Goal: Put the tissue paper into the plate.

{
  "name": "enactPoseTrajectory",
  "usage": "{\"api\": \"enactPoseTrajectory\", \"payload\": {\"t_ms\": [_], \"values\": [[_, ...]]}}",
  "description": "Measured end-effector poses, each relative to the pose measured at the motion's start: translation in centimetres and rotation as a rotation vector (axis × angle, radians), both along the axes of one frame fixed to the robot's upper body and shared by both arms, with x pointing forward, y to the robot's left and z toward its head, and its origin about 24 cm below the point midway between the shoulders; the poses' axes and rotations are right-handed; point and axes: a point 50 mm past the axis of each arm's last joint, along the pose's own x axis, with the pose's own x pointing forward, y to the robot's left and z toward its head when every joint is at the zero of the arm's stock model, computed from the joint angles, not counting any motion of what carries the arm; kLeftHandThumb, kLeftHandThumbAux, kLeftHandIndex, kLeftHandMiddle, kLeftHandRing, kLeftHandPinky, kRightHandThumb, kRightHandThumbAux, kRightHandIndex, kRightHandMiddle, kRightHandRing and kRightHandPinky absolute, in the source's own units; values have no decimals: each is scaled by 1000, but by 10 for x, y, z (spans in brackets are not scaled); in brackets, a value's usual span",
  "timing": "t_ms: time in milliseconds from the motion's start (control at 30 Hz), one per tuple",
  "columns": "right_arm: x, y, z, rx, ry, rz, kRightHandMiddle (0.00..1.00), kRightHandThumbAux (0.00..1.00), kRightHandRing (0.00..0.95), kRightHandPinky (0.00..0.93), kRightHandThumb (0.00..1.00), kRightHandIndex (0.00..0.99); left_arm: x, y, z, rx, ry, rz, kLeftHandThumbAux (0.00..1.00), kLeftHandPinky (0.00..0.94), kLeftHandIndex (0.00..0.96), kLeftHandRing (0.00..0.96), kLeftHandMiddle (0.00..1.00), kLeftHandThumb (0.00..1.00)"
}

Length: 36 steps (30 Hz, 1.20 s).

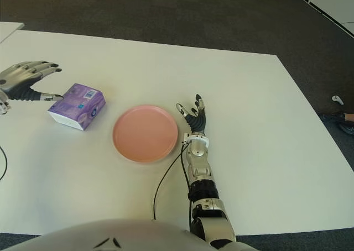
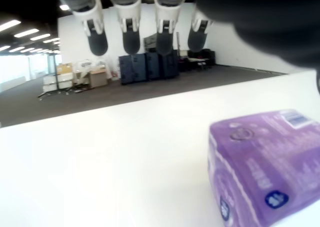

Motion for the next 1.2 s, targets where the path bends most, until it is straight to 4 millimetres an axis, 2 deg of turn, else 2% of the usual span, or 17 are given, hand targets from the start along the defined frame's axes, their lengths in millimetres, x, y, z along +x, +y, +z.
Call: {"api": "enactPoseTrajectory", "payload": {"t_ms": [300,600,933,1200], "values": [[1,0,0,2,0,0,47,674,46,94,180,55,6,-8,-3,68,-21,-101,110,0,0,0,0,357],[2,0,1,4,-1,1,46,675,47,89,178,54,6,-19,-7,136,2,-225,101,0,0,0,0,317],[2,-1,1,10,1,5,48,675,43,81,154,49,4,-23,-4,172,4,-282,104,0,0,0,0,275],[2,-1,1,10,1,11,43,668,36,74,144,42,4,-36,0,172,-29,-360,109,0,0,0,0,280]]}}
